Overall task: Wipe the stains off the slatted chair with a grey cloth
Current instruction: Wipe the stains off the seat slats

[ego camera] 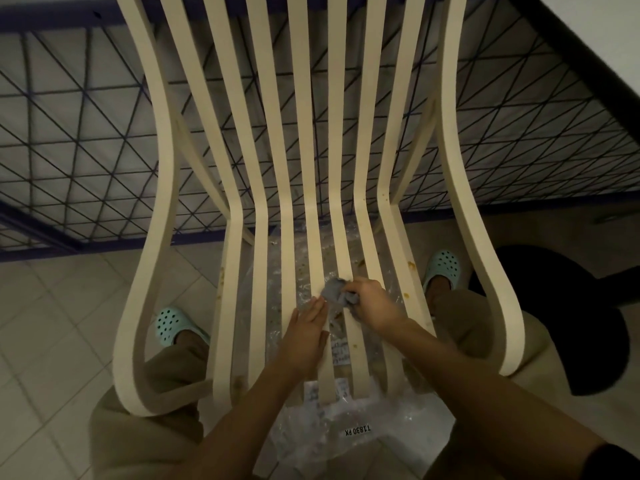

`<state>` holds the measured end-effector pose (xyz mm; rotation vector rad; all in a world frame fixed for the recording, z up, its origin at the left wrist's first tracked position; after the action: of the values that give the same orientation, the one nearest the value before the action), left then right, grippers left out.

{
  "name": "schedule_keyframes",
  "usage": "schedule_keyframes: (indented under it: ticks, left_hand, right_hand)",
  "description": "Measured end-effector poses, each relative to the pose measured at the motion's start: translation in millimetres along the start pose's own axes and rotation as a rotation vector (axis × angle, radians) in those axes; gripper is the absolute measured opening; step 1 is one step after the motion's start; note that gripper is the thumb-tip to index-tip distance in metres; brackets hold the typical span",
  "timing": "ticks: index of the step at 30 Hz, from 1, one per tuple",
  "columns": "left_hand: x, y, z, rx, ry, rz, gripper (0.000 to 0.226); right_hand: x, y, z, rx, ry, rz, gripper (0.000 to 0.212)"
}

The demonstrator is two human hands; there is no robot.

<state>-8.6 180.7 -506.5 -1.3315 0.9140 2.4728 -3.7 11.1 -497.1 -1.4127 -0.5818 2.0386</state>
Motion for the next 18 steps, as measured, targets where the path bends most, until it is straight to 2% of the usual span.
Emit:
schedule_keyframes:
  ticks: [6, 14, 18]
  left_hand:
    - [3.9, 0.0, 11.4, 0.025, -0.016, -0.009, 0.058]
    - [2.4, -6.3, 17.2, 0.054, 0.021, 0.104, 0.061]
    - [7.5, -8.1, 23.1, 0.068, 0.050, 0.110, 0.060]
  right_hand:
    - [13.9, 4.7, 26.9, -0.006, -0.001, -0.001, 0.023]
    - [22.0, -7.4, 57.9, -0.042, 0.027, 0.051, 0.025]
    - [31.5, -6.0, 75.9, -0.040, 0.021, 0.143, 0.031]
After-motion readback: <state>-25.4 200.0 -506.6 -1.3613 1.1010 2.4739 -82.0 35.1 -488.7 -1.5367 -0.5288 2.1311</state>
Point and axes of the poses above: each hand's wrist, its own z-axis away from the middle knuckle, its own x-axis out of the palm, y = z × x, the point moved 2 cm from there along -z, towards the middle knuckle, and after that the axes turned 4 degrees about -y, right-handed, at the moved point
